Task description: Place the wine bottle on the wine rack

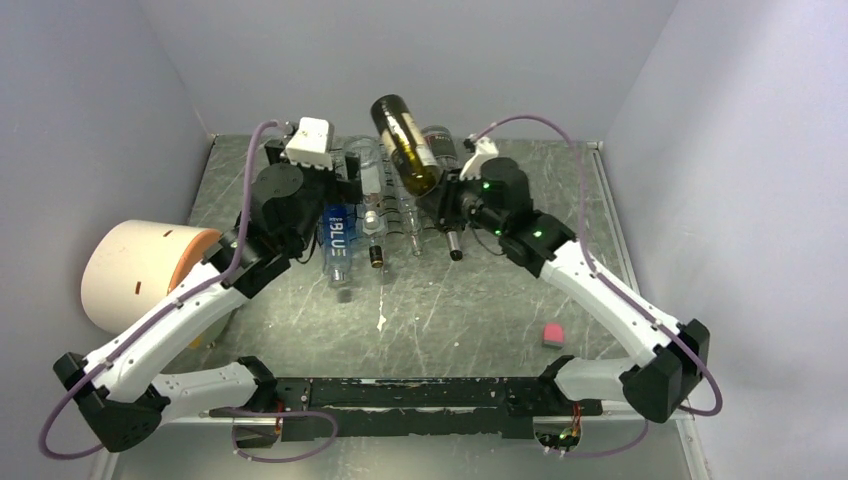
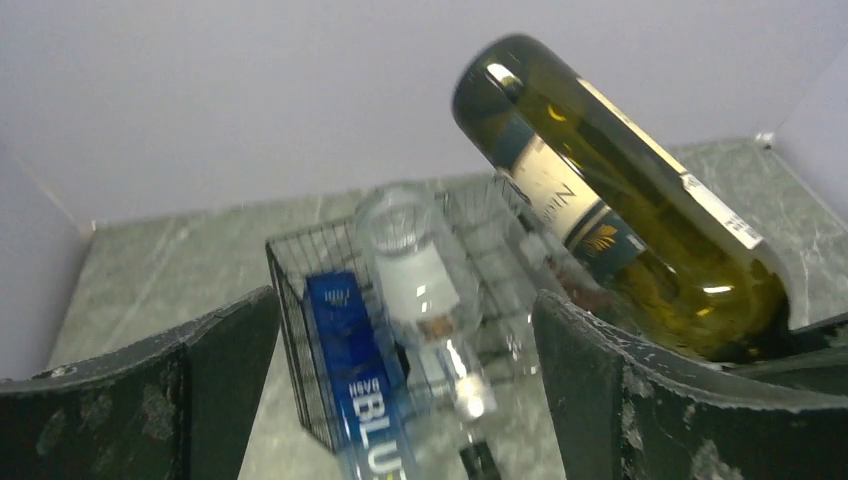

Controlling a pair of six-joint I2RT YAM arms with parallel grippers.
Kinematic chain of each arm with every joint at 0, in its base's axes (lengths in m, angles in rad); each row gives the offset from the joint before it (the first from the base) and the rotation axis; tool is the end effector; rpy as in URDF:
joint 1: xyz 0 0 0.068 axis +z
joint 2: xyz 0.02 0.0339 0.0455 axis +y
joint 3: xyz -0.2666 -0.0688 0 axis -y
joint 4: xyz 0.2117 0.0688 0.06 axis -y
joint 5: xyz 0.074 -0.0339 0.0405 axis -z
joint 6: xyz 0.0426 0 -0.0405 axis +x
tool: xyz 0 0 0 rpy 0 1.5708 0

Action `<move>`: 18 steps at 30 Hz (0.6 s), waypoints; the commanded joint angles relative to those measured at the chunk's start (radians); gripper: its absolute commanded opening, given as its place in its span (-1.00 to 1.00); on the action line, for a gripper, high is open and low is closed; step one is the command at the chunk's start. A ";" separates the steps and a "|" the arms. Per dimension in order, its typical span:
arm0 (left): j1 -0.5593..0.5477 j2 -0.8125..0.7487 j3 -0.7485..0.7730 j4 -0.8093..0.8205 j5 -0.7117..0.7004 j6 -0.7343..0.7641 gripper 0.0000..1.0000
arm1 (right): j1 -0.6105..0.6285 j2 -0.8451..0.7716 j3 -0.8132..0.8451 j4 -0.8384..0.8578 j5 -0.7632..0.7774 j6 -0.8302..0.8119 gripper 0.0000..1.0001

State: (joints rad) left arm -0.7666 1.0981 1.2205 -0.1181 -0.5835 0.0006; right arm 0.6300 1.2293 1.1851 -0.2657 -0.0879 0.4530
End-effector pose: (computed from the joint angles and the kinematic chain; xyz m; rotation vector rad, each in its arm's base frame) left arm 0.1682 -0.1294 0.4367 0.1421 1.5626 -0.1453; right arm 0.2044 0.1537 0.3798 -0.2363 1.9500 0.8125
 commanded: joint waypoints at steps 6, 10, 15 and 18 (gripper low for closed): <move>0.008 -0.168 0.007 -0.415 -0.058 -0.331 0.99 | 0.301 0.144 0.063 0.289 0.373 0.185 -1.00; 0.008 -0.234 0.010 -0.438 -0.104 -0.462 0.98 | 0.386 0.239 0.109 0.309 0.472 0.258 -1.00; 0.008 -0.281 0.037 -0.508 -0.070 -0.542 0.99 | 0.434 0.361 0.192 0.281 0.547 0.329 -1.00; 0.008 -0.314 0.069 -0.517 0.054 -0.470 0.99 | 0.446 0.412 0.228 0.277 0.578 0.361 -1.00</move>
State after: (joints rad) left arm -0.7628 0.8150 1.2327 -0.5877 -0.6426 -0.4717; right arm 1.0615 1.6310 1.3090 -0.1410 0.3523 0.7429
